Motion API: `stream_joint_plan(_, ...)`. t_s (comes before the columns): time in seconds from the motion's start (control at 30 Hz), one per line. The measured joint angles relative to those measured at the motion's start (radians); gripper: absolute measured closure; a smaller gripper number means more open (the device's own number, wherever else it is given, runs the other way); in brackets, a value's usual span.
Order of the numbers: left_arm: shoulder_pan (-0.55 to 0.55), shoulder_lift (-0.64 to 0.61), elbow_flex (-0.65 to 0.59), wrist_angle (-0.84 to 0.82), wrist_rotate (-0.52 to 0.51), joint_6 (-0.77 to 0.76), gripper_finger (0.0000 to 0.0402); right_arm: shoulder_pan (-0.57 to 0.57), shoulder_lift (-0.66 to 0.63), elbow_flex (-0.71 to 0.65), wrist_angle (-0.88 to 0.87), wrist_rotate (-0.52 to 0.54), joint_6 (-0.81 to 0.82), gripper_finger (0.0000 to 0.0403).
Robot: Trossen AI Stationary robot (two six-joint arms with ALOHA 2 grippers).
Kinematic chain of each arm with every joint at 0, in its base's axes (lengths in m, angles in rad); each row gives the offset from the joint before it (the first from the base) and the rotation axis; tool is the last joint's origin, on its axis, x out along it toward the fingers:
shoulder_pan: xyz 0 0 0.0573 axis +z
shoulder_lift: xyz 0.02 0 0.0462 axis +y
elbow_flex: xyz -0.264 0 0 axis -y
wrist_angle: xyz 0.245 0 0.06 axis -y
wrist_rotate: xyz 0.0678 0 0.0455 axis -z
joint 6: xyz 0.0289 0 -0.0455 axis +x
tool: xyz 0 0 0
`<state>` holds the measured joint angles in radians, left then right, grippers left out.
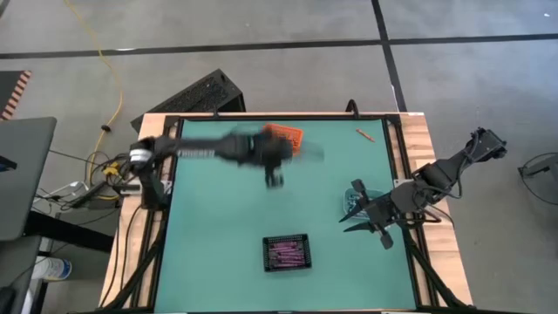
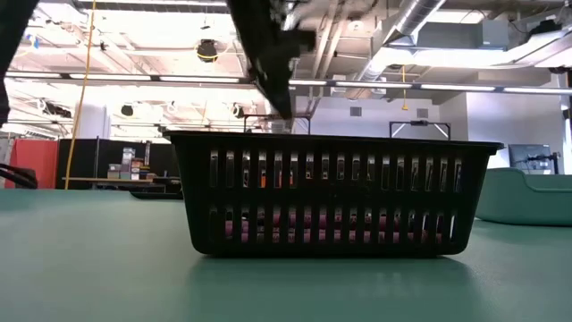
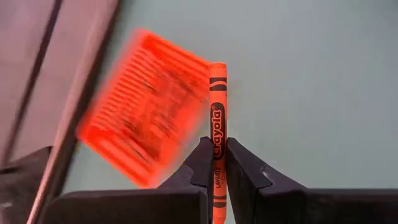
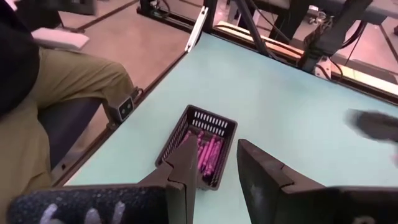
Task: Sort crayons
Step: Put the orange crayon into the orange bin
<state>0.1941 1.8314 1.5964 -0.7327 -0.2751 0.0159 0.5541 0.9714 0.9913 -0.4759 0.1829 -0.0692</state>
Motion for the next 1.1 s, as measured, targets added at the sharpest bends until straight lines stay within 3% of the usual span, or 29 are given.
stream_joint_plan(0.2, 0.279, 0.076, 0.001, 0.138, 0.262, -0.012, 0.039, -0.003, 0.0, 0.0, -0.009, 0.001, -0.034, 0.0286)
stream_joint_plan(0.33, 0.368, 0.153, 0.001, 0.191, 0.453, -0.037, 0.039, -0.014, 0.0, 0.0, -0.02, 0.002, -0.04, 0.0286)
stream_joint_plan(0.4, 0.384, 0.182, 0.0, 0.195, 0.501, -0.015, 0.039, -0.018, 0.0, 0.0, -0.02, 0.002, -0.039, 0.0286)
stream_joint_plan(0.63, 0.388, 0.213, 0.002, 0.211, 0.474, 0.155, 0.038, -0.047, 0.0, 0.0, -0.013, 0.003, -0.031, 0.0286)
stream_joint_plan(0.87, 0.364, 0.214, 0.004, 0.203, 0.382, 0.284, 0.0316, -0.118, 0.0, 0.0, 0.009, 0.003, -0.003, 0.0286)
stream_joint_plan(1.1, 0.364, 0.181, 0.101, 0.016, 0.351, 0.322, 0.0286, -0.215, 0.0, 0.0, 0.023, 0.003, 0.031, 0.0286)
